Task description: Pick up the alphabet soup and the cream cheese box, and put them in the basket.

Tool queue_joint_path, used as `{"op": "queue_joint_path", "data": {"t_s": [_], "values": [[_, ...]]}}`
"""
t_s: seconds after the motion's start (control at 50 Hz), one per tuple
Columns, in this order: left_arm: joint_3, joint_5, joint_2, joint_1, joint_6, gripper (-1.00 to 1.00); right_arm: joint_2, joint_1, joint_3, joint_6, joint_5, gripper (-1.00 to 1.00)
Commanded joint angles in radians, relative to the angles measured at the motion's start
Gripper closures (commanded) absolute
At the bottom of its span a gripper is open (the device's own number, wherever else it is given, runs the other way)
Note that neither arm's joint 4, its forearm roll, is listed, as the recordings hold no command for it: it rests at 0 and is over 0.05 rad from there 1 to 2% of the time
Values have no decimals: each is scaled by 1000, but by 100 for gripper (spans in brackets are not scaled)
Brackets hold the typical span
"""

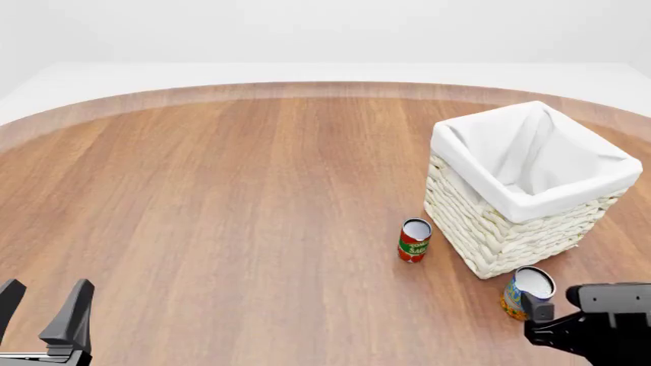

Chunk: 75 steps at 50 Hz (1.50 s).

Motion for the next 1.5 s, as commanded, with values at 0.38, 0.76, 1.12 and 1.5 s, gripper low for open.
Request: {"op": "queue_joint_path", "data": {"t_s": [0.38,0.76,1.12,1.5], "values": [[0,0,0,0,0,-100,204,-14,50,-2,-224,-100],[0,0,0,0,0,-100,300,-25,53,-4,-316,-100],[0,0,0,0,0,-100,393,-38,23,-15,-371,-100],[0,0,0,0,0,-100,521,-48,8,-23,-467,-100]]}}
